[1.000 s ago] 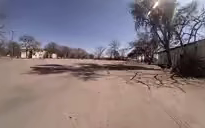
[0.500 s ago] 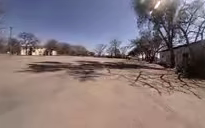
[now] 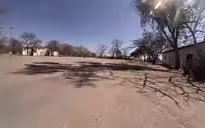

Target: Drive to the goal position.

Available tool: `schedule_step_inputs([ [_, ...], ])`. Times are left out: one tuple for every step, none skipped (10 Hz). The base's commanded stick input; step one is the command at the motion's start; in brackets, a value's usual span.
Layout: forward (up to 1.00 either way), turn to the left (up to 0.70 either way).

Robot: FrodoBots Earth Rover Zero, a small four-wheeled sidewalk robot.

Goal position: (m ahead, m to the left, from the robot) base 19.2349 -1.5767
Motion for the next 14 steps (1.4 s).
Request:
schedule_step_inputs([
  [1.00, 0.00],
  [1.00, 0.00],
  [1.00, 0.00],
  [1.00, 0.00],
  [1.00, 0.00],
  [1.00, 0.00],
  [1.00, 0.00],
  [1.00, 0.00],
  [1.00, 0.00],
  [1.00, 0.00],
  [1.00, 0.00],
  [1.00, 0.00],
  [1.00, 0.00],
  [1.00, 0.00],
])
